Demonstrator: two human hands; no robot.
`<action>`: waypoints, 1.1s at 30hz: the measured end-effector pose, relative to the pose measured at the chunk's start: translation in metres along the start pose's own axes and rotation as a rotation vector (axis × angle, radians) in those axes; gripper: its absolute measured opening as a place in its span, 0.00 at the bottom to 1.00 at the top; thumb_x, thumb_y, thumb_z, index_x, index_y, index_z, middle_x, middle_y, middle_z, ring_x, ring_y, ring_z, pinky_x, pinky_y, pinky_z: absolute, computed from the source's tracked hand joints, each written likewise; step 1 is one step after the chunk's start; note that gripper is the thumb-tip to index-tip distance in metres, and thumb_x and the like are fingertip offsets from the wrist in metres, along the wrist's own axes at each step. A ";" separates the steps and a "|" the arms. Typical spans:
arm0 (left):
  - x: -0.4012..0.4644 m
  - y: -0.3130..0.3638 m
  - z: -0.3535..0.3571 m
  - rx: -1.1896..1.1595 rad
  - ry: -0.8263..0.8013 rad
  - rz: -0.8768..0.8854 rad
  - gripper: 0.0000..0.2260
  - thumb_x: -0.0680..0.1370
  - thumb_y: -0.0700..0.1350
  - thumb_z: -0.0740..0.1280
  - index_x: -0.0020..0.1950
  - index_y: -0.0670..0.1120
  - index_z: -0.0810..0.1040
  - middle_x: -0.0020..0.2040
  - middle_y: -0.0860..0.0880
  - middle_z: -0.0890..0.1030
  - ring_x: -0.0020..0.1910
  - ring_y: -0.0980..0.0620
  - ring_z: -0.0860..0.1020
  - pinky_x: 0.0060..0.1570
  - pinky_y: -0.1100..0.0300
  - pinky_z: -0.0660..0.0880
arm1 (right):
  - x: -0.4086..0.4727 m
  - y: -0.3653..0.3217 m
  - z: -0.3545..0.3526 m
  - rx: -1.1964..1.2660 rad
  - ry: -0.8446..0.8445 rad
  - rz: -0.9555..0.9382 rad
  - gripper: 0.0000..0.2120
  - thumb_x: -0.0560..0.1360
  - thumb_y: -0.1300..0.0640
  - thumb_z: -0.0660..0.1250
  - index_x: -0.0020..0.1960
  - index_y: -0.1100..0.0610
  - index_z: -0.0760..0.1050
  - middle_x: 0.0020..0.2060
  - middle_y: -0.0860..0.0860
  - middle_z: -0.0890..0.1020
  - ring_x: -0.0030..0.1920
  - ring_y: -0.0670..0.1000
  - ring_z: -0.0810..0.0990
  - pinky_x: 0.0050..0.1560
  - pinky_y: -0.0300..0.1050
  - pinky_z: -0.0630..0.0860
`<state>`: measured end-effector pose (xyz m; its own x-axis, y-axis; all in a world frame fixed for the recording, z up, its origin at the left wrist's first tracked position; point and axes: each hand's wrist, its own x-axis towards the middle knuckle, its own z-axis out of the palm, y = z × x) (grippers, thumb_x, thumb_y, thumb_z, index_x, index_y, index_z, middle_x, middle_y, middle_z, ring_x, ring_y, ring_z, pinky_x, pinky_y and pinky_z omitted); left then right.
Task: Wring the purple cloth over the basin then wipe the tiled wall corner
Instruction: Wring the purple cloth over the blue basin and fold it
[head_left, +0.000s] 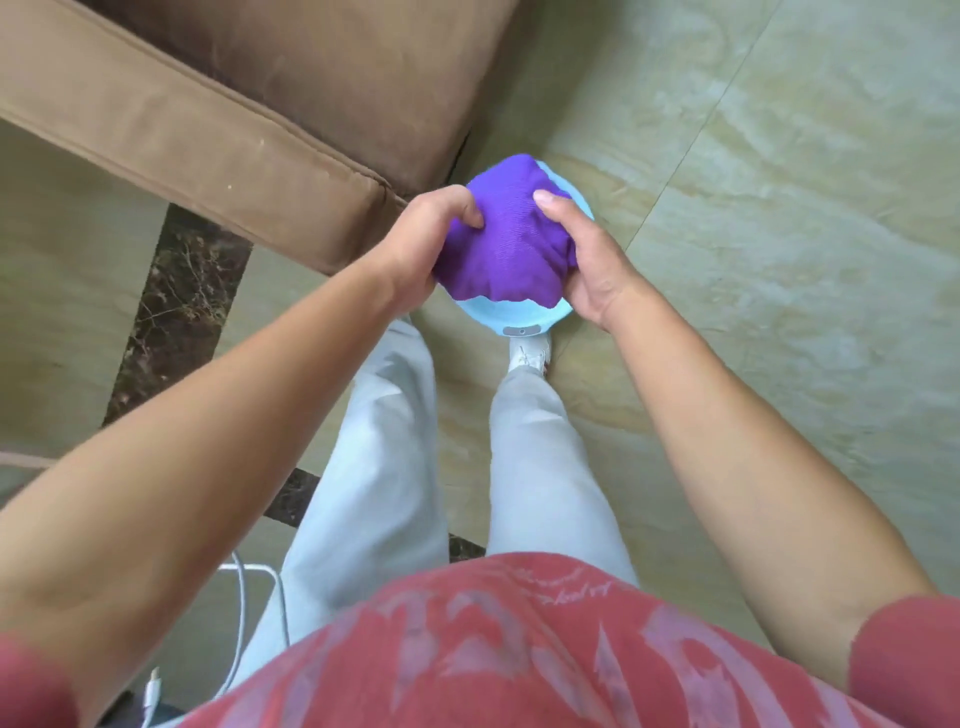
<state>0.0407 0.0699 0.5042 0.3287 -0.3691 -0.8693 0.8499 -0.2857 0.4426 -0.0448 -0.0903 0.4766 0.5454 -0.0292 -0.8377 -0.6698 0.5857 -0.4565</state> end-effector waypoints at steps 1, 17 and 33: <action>-0.013 0.001 -0.006 -0.049 0.027 0.049 0.10 0.63 0.43 0.66 0.44 0.47 0.75 0.42 0.46 0.77 0.43 0.44 0.75 0.41 0.55 0.69 | -0.007 -0.003 0.009 -0.027 -0.041 -0.008 0.15 0.80 0.53 0.66 0.62 0.60 0.78 0.53 0.57 0.85 0.55 0.56 0.84 0.63 0.55 0.78; -0.138 -0.054 -0.150 -0.389 0.288 0.411 0.06 0.78 0.44 0.72 0.51 0.43 0.83 0.43 0.48 0.87 0.42 0.52 0.84 0.42 0.59 0.79 | -0.025 0.005 0.218 -0.534 -0.287 -0.022 0.20 0.75 0.56 0.72 0.62 0.68 0.79 0.52 0.62 0.85 0.53 0.60 0.85 0.58 0.59 0.80; -0.210 -0.066 -0.442 -0.471 0.536 0.382 0.25 0.64 0.58 0.80 0.56 0.50 0.80 0.57 0.48 0.84 0.52 0.54 0.84 0.54 0.56 0.81 | 0.030 0.094 0.507 -0.877 -0.349 -0.111 0.14 0.76 0.51 0.72 0.59 0.57 0.83 0.52 0.54 0.88 0.56 0.54 0.85 0.61 0.53 0.81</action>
<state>0.0978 0.5573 0.5602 0.6826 0.1426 -0.7167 0.6838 0.2214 0.6953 0.1638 0.3745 0.5607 0.6531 0.2789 -0.7041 -0.6674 -0.2273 -0.7091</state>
